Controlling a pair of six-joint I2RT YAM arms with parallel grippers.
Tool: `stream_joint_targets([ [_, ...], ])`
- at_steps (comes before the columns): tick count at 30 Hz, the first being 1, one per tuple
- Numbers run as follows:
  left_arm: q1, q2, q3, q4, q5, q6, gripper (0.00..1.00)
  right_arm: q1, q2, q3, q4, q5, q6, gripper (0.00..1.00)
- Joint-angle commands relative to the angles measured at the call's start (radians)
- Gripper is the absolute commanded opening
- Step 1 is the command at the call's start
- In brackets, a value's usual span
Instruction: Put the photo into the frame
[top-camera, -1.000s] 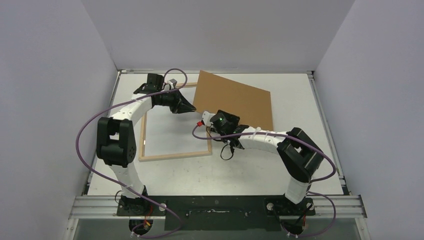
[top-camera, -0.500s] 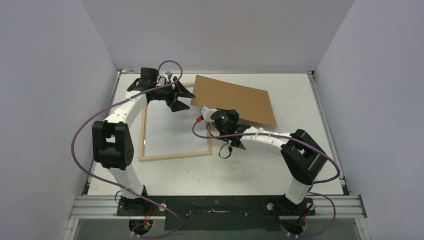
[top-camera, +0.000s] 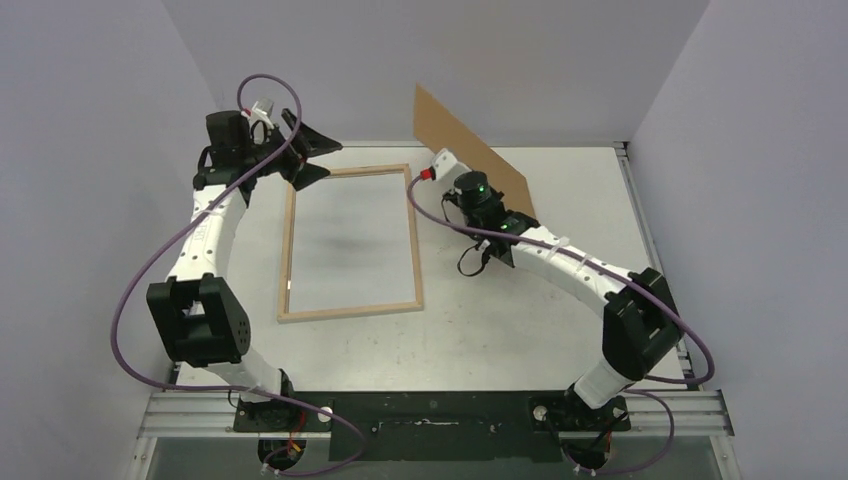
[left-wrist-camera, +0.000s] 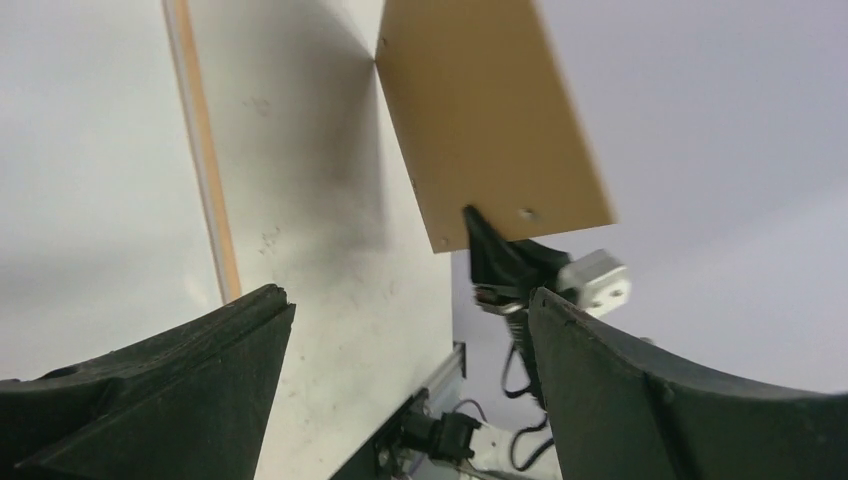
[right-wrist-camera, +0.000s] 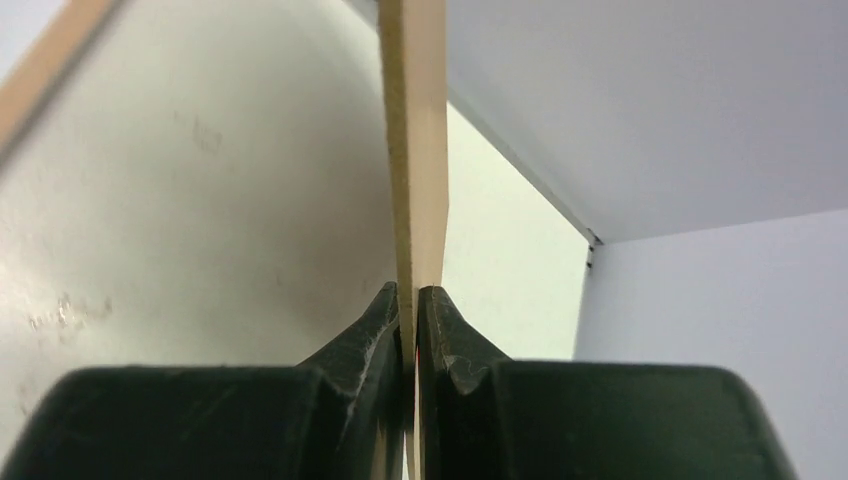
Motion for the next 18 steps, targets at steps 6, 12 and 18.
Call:
stream_joint_targets([
  [6,0.021,-0.105,-0.016,-0.145,-0.172,0.192,0.87,-0.094,-0.158,0.196,-0.036,-0.189,0.408,0.0],
  [12,0.021,-0.102,-0.049,-0.185,-0.2,0.233,0.87,-0.114,-0.212,0.26,-0.039,-0.224,0.549,0.0],
  [18,0.019,-0.079,-0.063,-0.192,-0.2,0.24,0.87,-0.133,-0.212,0.341,-0.094,-0.241,0.677,0.0],
])
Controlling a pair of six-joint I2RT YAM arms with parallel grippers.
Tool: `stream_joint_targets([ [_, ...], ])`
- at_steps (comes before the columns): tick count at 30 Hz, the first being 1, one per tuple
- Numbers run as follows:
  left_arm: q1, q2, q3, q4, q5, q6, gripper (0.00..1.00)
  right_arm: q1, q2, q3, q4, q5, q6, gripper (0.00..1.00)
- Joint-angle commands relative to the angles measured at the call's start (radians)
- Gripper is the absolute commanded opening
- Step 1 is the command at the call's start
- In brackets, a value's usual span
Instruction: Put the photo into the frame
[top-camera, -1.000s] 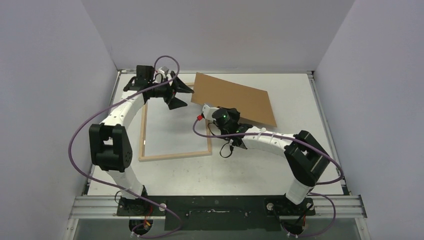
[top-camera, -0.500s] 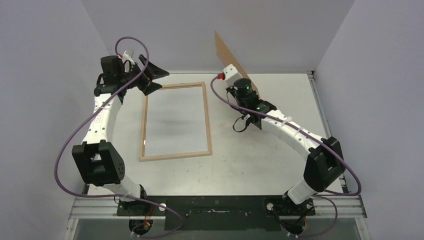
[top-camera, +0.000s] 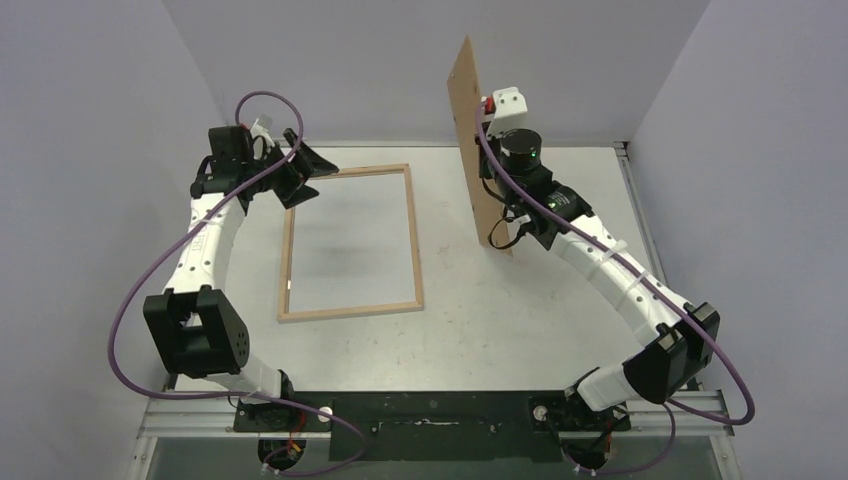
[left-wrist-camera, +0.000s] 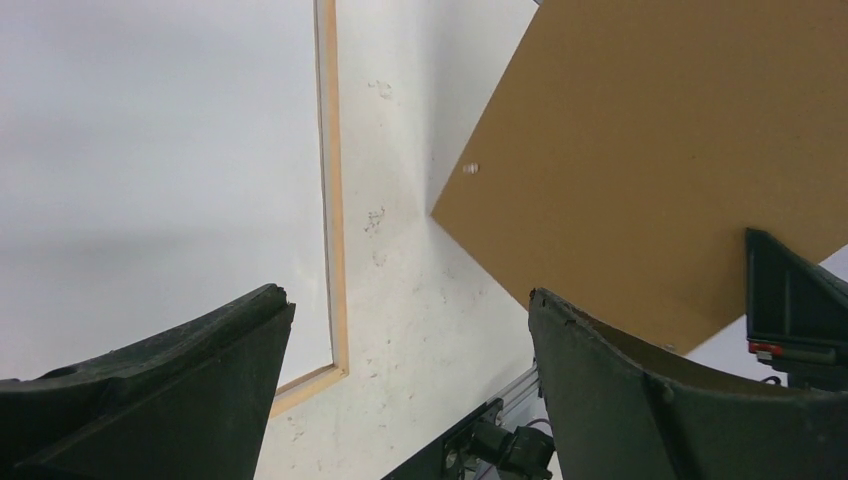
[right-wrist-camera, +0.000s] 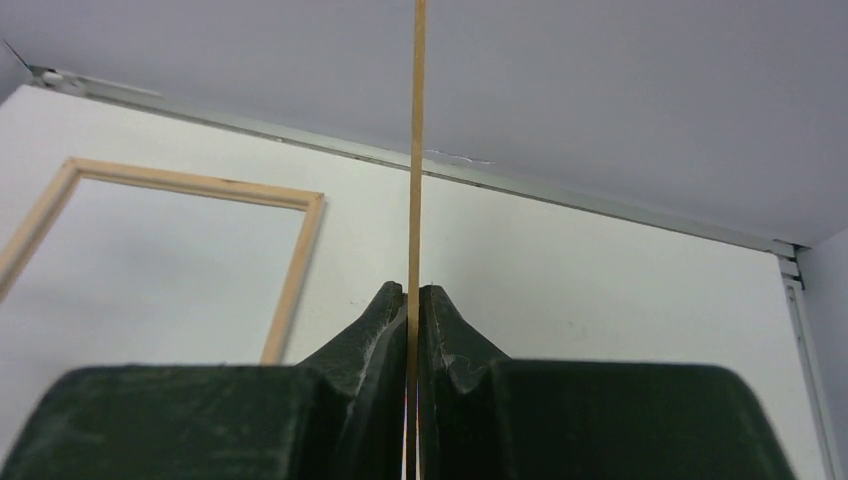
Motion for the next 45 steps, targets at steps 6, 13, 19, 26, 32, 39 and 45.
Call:
stream_joint_targets([
  [6,-0.031,0.024,-0.023,-0.003,-0.006,0.036,0.87,-0.071,-0.04,0.148,-0.044,-0.055,0.286,0.0],
  [13,-0.128,0.044,-0.005,-0.011,-0.037,0.041,0.87,-0.085,-0.024,0.183,-0.222,-0.055,0.372,0.0],
  [19,-0.187,0.081,0.02,-0.032,-0.044,0.044,0.87,-0.099,0.02,0.263,-0.434,-0.077,0.452,0.0],
  [26,-0.21,0.092,0.041,-0.063,-0.039,0.06,0.87,-0.117,0.14,0.428,-0.722,-0.129,0.525,0.0],
  [32,-0.235,0.09,0.02,-0.063,-0.056,0.062,0.87,-0.107,0.213,0.497,-0.864,-0.138,0.499,0.0],
  [39,-0.3,0.104,0.001,-0.007,-0.039,0.029,0.87,-0.007,0.282,0.558,-0.923,-0.054,0.454,0.0],
  [45,-0.325,0.101,-0.01,0.056,0.006,0.005,0.87,0.037,0.319,0.559,-0.925,-0.02,0.464,0.06],
])
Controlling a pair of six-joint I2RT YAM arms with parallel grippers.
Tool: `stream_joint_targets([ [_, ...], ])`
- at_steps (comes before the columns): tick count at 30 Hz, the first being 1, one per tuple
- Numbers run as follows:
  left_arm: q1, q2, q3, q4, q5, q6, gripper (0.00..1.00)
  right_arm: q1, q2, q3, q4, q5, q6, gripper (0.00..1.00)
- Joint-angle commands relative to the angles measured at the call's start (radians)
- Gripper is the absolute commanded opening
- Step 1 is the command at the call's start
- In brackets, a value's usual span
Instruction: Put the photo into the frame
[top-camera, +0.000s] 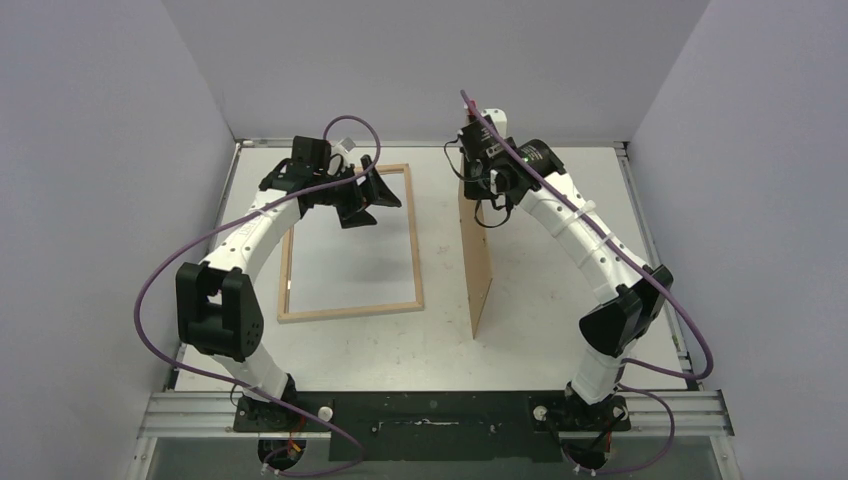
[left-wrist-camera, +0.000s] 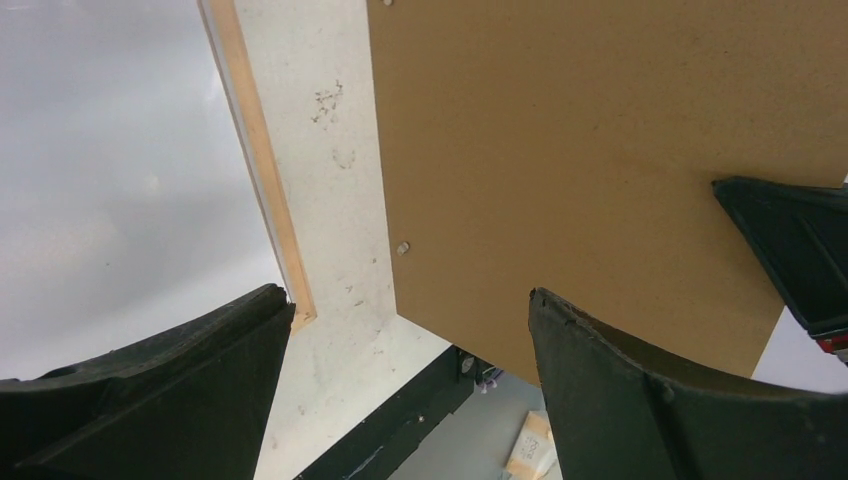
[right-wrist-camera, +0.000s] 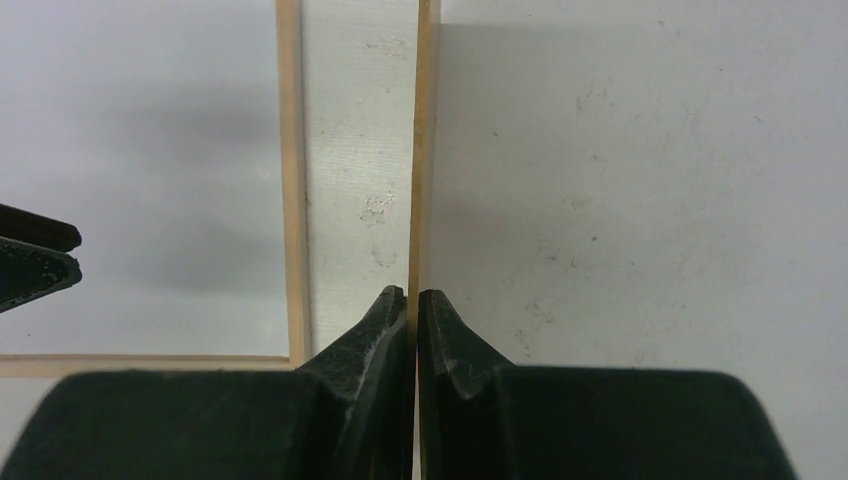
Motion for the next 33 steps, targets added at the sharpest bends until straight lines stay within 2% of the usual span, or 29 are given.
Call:
stream_joint_targets([
  [1,-0.016,-0.016,0.004,0.118,0.058,-0.023,0.87,0.017,0.009,0.024,-0.015,0.024,0.006,0.09],
  [4,-0.041,-0.049,-0.009,0.18,0.065,-0.023,0.87,0.018,0.001,0.016,0.006,0.009,0.015,0.2],
  [6,-0.058,-0.071,-0.015,0.202,0.05,-0.014,0.87,0.018,0.004,0.026,0.012,0.004,0.019,0.24],
  [9,-0.077,-0.096,-0.023,0.223,0.034,-0.004,0.88,0.016,0.019,0.059,0.011,0.006,0.023,0.25],
  [13,-0.084,-0.112,-0.018,0.197,-0.008,0.009,0.88,0.017,0.035,0.079,-0.003,0.016,0.023,0.15],
  [15,-0.085,-0.116,-0.001,0.167,-0.03,0.023,0.89,0.017,0.038,0.088,-0.012,0.011,0.023,0.14],
  [18,-0.092,-0.139,0.013,0.16,-0.036,0.051,0.96,0.019,0.028,0.086,0.006,-0.011,0.018,0.23],
  [21,-0.095,-0.175,-0.002,0.165,-0.074,0.093,0.97,0.013,0.021,0.078,0.025,-0.03,0.009,0.25],
  [28,-0.045,-0.195,0.025,0.054,-0.195,0.177,0.97,-0.014,0.008,0.001,0.025,-0.045,-0.008,0.21],
  [31,0.026,-0.193,0.034,0.004,-0.196,0.193,0.97,-0.019,0.012,0.009,0.011,-0.066,-0.013,0.15],
  [33,0.088,-0.194,0.041,-0.04,-0.207,0.22,0.97,-0.021,0.013,0.017,-0.001,-0.065,-0.015,0.06],
])
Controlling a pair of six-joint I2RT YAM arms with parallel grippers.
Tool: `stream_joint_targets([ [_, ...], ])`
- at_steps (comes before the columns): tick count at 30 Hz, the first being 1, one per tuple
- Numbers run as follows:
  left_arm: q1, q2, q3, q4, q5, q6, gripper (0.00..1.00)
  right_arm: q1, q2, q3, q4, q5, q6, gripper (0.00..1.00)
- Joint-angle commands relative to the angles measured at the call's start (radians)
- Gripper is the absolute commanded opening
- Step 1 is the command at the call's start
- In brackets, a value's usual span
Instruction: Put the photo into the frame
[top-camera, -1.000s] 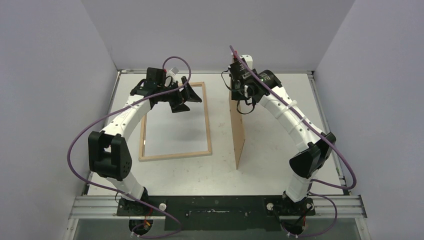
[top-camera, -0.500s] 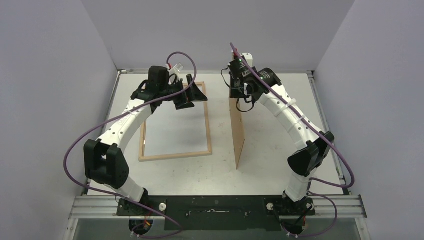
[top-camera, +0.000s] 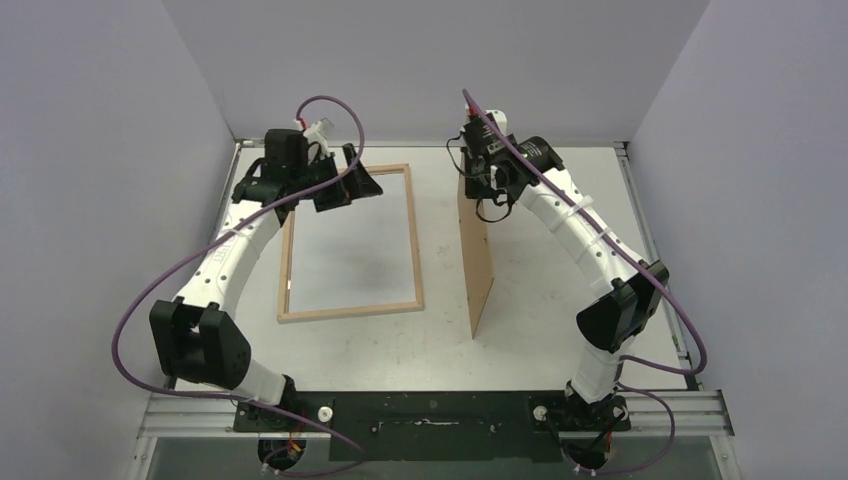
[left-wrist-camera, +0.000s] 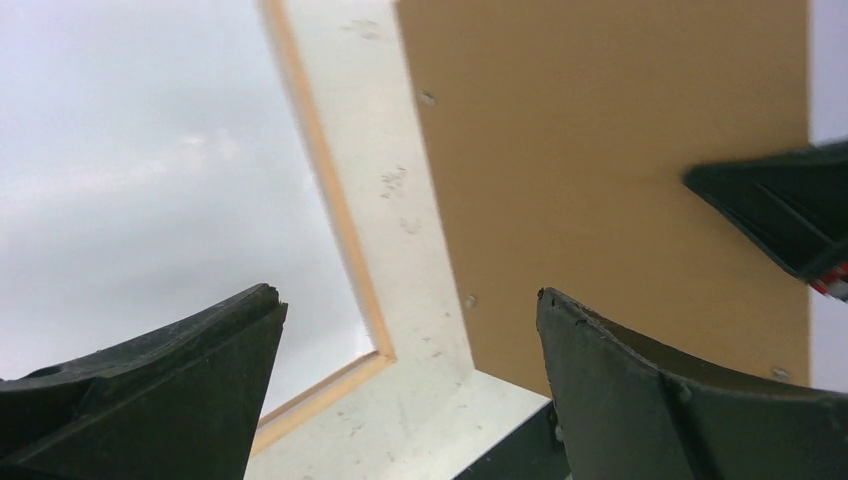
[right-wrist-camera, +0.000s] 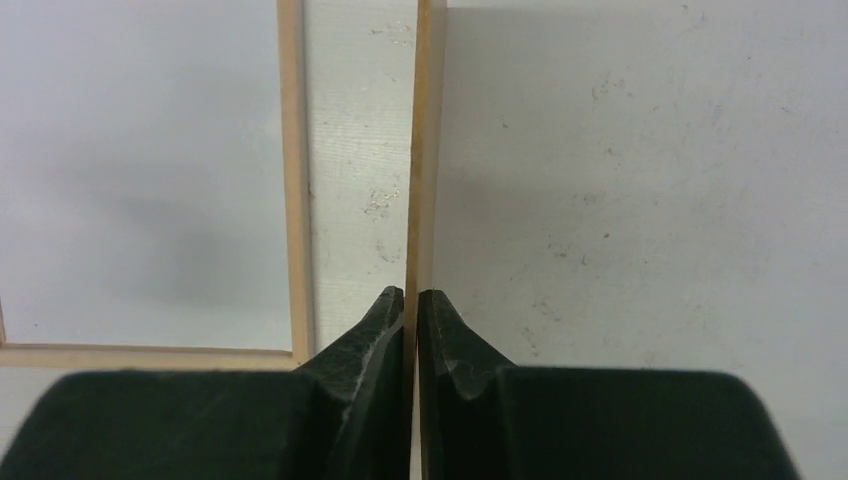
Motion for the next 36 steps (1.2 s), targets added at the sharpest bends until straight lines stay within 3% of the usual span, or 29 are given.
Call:
stream_joint_targets([
  [1,0.132,-0.027,0.056,-0.119,-0.076,0.092,0.97,-0.011,-0.021,0.012,-0.007,-0.008,-0.015,0.0],
  [8,0.291,0.006,0.009,-0.243,-0.326,0.256,0.97,-0.018,-0.032,0.119,0.007,0.034,-0.031,0.0],
  [16,0.407,0.2,0.039,-0.258,-0.422,0.227,0.93,-0.048,-0.104,0.171,0.148,0.021,0.005,0.0],
  [21,0.479,0.322,0.09,-0.227,-0.374,0.167,0.81,-0.094,-0.161,0.069,0.318,-0.107,0.073,0.0],
  [26,0.56,0.395,0.09,-0.136,-0.203,0.17,0.76,-0.145,-0.169,-0.002,0.44,-0.227,0.134,0.0],
  [29,0.577,0.445,0.106,-0.097,-0.096,0.186,0.76,-0.161,-0.158,-0.012,0.477,-0.267,0.143,0.0],
  [36,0.578,0.587,0.164,-0.069,-0.026,0.205,0.62,-0.187,-0.143,-0.042,0.589,-0.346,0.183,0.0],
])
